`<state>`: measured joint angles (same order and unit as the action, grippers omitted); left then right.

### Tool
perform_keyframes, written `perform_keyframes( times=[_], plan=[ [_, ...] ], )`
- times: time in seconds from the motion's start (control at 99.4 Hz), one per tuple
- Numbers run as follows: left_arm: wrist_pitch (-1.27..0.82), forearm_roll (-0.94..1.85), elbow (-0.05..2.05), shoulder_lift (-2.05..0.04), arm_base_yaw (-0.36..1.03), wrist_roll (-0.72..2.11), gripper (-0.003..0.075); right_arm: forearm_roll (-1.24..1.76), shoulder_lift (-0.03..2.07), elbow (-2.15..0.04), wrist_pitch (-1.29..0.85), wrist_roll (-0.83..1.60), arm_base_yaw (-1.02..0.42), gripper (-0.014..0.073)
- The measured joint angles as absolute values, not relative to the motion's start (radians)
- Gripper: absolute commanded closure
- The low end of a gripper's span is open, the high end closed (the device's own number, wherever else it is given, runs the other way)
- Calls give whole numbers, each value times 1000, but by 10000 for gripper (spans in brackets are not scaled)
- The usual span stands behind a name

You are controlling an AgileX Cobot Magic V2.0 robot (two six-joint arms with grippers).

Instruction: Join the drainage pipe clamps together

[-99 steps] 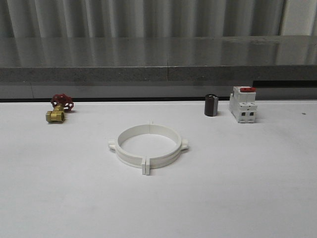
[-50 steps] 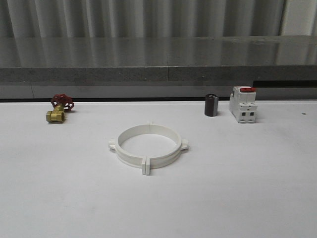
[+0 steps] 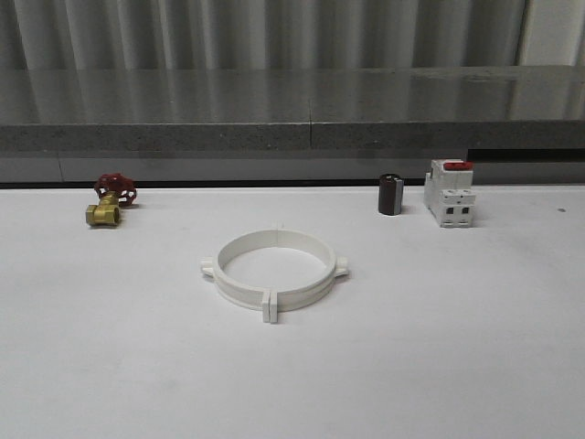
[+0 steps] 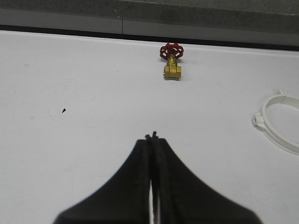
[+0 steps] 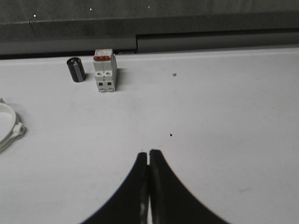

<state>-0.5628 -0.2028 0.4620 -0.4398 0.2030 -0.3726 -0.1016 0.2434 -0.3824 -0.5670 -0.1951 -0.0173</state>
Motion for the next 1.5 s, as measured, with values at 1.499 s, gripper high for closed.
perform_keyframes(
  times=[1.499],
  plan=[
    [-565,-203,462,-439,203,-373,740,13,-11,27,-108,-171,46,711]
  ],
)
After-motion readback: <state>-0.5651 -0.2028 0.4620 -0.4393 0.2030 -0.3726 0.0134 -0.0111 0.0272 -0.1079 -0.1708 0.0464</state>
